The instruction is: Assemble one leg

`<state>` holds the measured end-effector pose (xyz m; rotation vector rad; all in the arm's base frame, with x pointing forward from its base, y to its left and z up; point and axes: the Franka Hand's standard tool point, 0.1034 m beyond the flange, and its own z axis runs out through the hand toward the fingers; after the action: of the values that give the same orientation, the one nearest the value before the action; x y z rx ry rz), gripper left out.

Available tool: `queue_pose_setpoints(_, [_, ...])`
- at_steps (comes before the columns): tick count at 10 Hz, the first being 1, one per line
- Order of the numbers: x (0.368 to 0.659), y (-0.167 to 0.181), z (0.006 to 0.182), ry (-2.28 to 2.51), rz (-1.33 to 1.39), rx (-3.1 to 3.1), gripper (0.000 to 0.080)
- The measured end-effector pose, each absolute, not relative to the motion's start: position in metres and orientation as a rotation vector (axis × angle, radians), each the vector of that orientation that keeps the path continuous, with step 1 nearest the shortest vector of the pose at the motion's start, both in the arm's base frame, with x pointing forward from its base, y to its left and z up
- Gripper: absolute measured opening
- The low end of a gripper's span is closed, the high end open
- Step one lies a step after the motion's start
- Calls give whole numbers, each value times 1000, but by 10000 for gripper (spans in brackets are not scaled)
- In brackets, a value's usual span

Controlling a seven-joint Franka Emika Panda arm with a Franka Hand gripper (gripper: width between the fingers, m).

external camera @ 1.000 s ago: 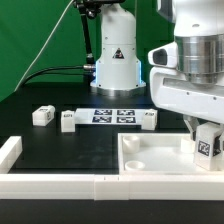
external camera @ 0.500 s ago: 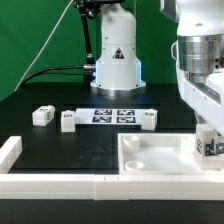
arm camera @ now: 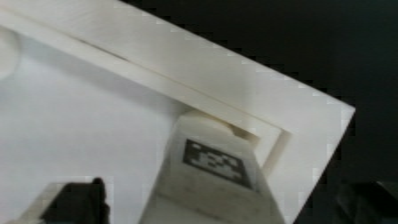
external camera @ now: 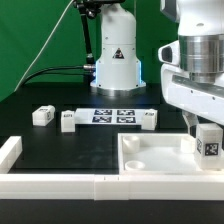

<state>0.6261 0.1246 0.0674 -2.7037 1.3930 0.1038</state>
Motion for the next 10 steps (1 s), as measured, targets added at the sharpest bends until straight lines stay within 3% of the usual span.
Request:
queue_pose_setpoints(6, [626, 125, 67, 245, 38, -3042, 649])
queue_pose_setpoints(9, [625, 122, 67, -26, 30, -3056, 649])
queue_pose_setpoints(10, [625, 122, 67, -14, 31, -3057, 539])
